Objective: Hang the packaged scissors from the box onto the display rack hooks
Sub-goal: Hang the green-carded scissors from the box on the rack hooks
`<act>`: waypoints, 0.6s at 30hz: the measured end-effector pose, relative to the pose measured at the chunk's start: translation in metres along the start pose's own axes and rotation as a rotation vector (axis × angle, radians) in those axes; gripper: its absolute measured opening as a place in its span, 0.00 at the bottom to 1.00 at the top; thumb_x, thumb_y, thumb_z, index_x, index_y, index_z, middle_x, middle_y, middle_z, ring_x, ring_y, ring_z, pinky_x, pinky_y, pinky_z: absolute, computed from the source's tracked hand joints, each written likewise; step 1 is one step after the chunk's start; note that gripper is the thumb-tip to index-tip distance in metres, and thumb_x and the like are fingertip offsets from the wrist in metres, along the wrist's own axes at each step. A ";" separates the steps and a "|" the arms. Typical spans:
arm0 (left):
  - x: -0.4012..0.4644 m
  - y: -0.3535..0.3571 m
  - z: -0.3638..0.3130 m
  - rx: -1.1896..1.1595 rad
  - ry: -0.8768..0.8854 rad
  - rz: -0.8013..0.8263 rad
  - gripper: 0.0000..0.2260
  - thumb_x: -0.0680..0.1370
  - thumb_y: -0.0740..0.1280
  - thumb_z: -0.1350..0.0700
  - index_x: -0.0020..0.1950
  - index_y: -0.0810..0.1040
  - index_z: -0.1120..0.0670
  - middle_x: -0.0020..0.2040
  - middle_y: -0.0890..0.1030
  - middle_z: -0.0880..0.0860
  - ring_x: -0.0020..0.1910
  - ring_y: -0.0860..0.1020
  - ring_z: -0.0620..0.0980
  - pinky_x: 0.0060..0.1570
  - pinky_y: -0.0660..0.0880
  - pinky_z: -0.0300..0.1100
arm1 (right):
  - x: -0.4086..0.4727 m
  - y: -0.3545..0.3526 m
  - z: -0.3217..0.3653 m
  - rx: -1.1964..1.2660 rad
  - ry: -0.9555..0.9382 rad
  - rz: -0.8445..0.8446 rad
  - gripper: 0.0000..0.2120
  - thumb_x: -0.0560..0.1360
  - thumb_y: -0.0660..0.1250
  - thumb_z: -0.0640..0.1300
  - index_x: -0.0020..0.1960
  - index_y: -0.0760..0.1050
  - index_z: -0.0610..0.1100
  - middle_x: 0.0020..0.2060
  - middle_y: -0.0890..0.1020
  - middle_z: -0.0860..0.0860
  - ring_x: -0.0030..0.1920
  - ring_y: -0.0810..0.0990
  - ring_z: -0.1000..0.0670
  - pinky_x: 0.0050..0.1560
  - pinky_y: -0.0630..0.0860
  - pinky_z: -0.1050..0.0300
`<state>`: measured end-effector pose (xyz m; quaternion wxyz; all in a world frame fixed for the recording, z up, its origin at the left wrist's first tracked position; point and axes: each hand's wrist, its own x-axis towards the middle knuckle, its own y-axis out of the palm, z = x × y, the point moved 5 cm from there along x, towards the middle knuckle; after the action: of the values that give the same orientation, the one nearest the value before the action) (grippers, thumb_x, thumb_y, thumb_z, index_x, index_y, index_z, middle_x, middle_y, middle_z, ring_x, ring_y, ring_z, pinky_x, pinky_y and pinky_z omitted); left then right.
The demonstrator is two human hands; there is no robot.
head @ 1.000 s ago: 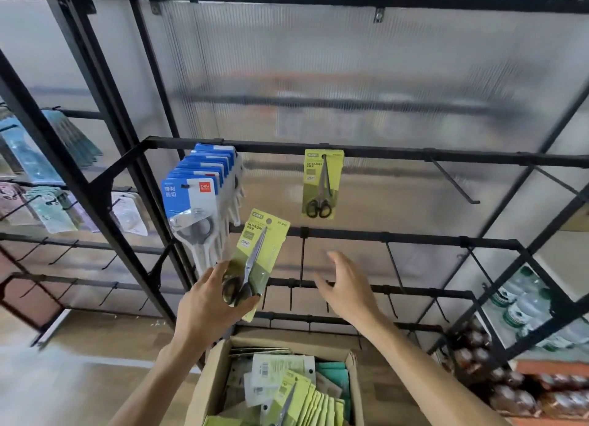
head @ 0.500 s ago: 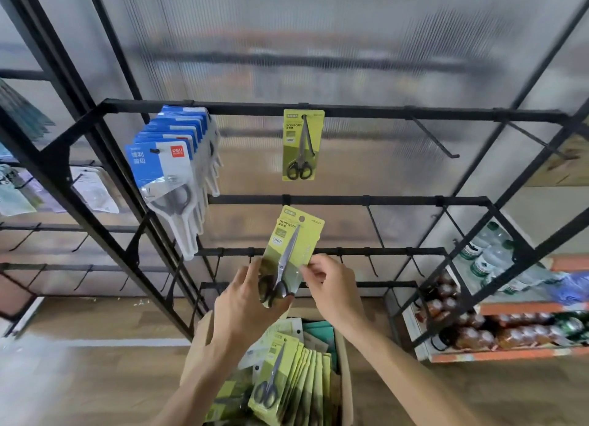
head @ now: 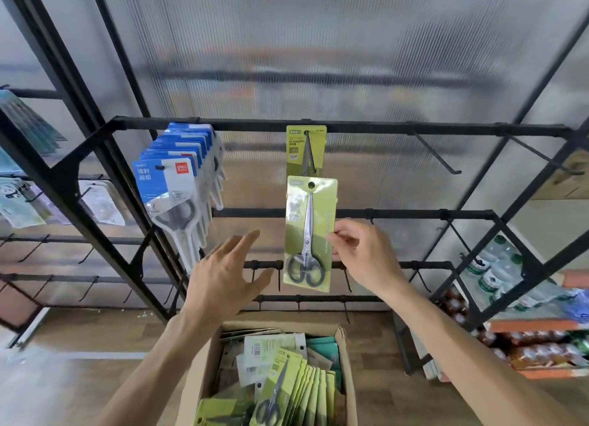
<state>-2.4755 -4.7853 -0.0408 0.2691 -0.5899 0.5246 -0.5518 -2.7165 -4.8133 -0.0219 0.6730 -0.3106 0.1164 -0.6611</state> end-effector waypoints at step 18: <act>0.010 0.006 0.005 0.035 -0.033 0.019 0.28 0.73 0.72 0.43 0.71 0.71 0.47 0.55 0.81 0.46 0.42 0.81 0.50 0.33 0.77 0.43 | 0.026 -0.009 -0.009 0.112 0.020 0.028 0.05 0.79 0.69 0.43 0.47 0.81 0.44 0.38 0.85 0.54 0.37 0.85 0.54 0.40 0.84 0.46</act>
<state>-2.4739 -4.7978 -0.0438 0.2932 -0.5891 0.5158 -0.5486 -2.7260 -4.8397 -0.0172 0.6974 -0.2640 0.0902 -0.6602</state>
